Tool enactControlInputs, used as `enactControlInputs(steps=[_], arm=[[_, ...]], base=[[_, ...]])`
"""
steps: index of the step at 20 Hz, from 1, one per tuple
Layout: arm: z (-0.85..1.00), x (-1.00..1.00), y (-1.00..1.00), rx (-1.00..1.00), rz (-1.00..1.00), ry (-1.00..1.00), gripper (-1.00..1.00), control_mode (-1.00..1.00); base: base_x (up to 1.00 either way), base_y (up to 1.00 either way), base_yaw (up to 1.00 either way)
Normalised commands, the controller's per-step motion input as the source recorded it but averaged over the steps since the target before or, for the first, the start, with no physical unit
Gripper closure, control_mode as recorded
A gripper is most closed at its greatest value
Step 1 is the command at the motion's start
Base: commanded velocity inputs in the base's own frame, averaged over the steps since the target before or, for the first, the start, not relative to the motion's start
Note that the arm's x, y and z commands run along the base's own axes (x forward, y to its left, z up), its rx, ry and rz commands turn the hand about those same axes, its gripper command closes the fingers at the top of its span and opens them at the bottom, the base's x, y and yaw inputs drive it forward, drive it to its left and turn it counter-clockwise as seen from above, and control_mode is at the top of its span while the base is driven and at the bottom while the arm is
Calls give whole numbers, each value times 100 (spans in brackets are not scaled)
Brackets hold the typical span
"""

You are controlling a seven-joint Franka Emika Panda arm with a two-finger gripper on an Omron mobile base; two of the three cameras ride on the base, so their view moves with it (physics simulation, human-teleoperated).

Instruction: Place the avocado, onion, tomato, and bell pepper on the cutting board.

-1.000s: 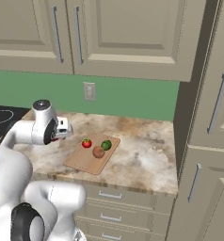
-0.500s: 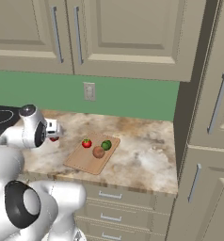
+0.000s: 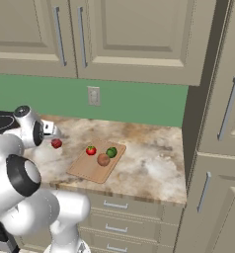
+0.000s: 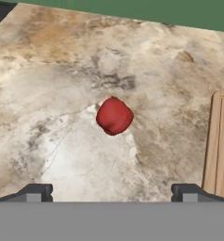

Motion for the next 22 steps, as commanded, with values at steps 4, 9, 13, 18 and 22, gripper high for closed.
enactControlInputs(steps=[4,9,13,18,22], arm=[[7,16,1,0,-8,1,-100,-100],[3,13,0,0,-1,5,-100,-100],[0,17,0,0,0,7,-100,-100],[0,19,0,0,0,6,-100,-100],[0,19,0,0,0,5,-100,-100]], base=[[0,0,0],[0,0,0],[0,0,0],[0,0,0],[0,0,0]])
